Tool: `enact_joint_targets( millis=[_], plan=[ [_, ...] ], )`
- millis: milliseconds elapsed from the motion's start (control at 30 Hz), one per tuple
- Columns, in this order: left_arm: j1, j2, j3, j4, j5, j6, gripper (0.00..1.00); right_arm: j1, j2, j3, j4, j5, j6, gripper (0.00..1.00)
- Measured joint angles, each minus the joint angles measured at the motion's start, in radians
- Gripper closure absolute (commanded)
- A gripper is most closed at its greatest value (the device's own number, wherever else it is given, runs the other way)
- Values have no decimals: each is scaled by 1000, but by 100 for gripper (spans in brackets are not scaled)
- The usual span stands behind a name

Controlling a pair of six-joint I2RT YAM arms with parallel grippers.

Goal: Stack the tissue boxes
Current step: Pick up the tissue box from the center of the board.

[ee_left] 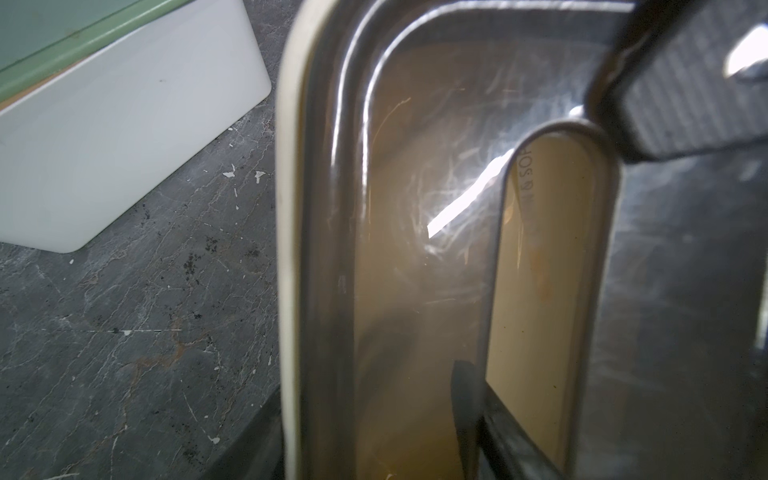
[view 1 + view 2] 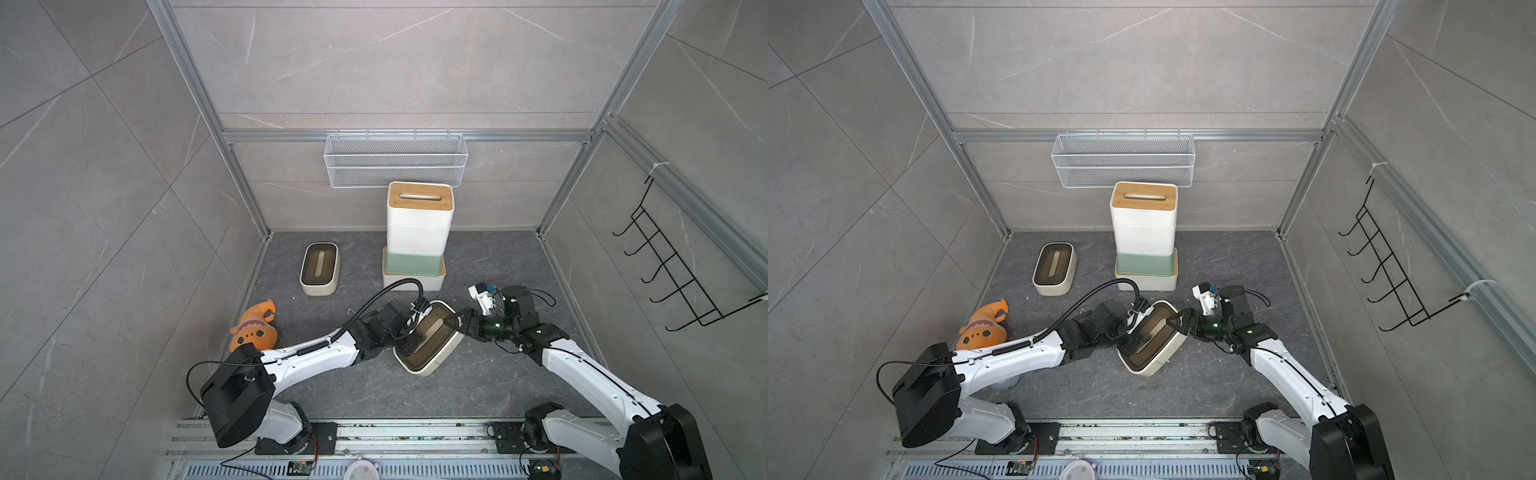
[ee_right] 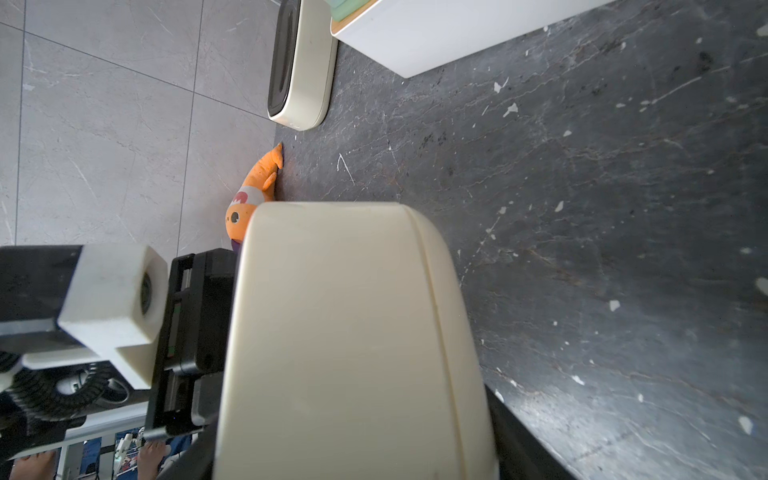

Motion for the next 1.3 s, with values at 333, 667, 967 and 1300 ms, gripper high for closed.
enact_joint_targets(
  millis=[333, 667, 967, 1300],
  plan=[
    [0, 18, 44, -28, -1, 0, 38, 2, 1, 13, 1, -6, 0, 35],
    [0, 23, 109, -88, -9, -1, 37, 2, 1, 13, 0, 0, 0, 35],
    [0, -4, 148, -156, -28, -9, 37, 2, 1, 13, 0, 28, 0, 35],
    [0, -220, 230, -261, -106, -76, 34, 2, -46, 13, -3, 61, 13, 36]
  ],
)
